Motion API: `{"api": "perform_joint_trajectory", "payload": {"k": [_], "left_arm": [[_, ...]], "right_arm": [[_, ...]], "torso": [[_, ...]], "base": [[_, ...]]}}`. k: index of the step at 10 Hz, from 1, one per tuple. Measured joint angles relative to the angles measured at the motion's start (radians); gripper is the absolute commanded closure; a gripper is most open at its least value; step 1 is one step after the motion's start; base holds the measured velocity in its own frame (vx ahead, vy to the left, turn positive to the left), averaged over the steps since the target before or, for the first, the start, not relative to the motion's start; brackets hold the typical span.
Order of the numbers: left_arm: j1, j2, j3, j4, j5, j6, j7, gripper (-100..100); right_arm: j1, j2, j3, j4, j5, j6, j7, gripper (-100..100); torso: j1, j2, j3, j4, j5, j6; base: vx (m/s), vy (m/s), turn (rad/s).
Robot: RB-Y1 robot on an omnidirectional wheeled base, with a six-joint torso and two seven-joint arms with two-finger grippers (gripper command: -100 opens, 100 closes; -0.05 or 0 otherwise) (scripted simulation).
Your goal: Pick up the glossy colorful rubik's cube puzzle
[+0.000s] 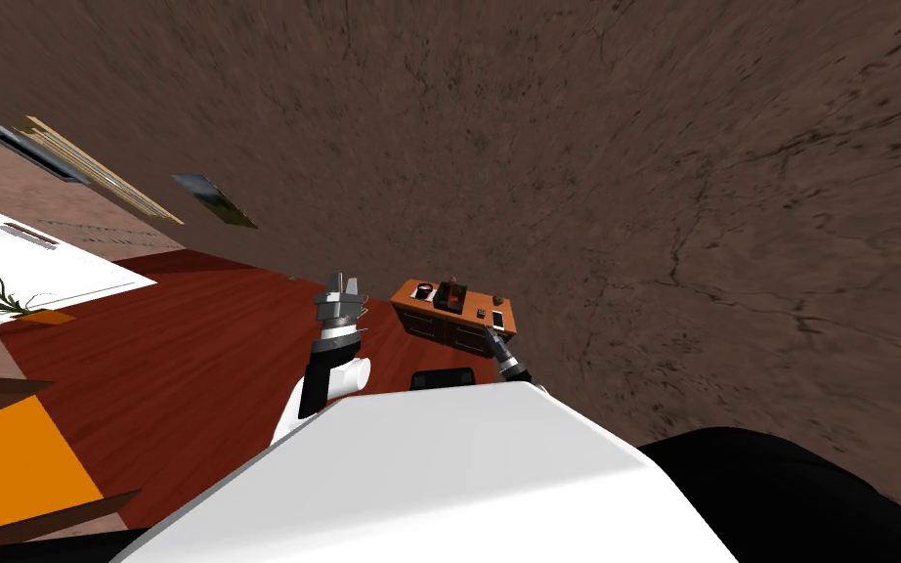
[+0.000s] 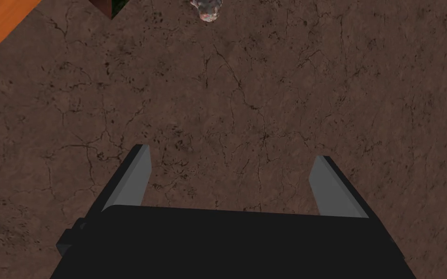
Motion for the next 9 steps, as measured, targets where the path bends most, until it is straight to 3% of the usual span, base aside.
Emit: {"api": "perform_joint_trajectory", "payload": {"k": [3, 7, 9], "left_arm": [[0.000, 0.000, 0.000, 0.000, 0.000, 0.000, 0.000, 0], [0.000, 0.000, 0.000, 0.000, 0.000, 0.000, 0.000, 0], [0.000, 0.000, 0.000, 0.000, 0.000, 0.000, 0.000, 0]], "right_arm": [[0.018, -0.022, 0.041, 0.120, 0.056, -0.011, 0.022, -100], [0.046, -0.103, 0.076, 0.211, 0.110, 0.012, 0.011, -100], [0.047, -0.111, 0.085, 0.261, 0.124, 0.011, 0.015, -100]], "torso": [[0.000, -0.001, -0.001, 0.000, 0.000, -0.001], [-0.001, -0.002, -0.001, 0.000, 0.000, 0.000], [-0.001, -0.002, -0.001, 0.000, 0.000, 0.001]], "base": [[0.006, 0.018, 0.213], [0.026, 0.011, 0.251], [0.026, 0.006, 0.137]]}}
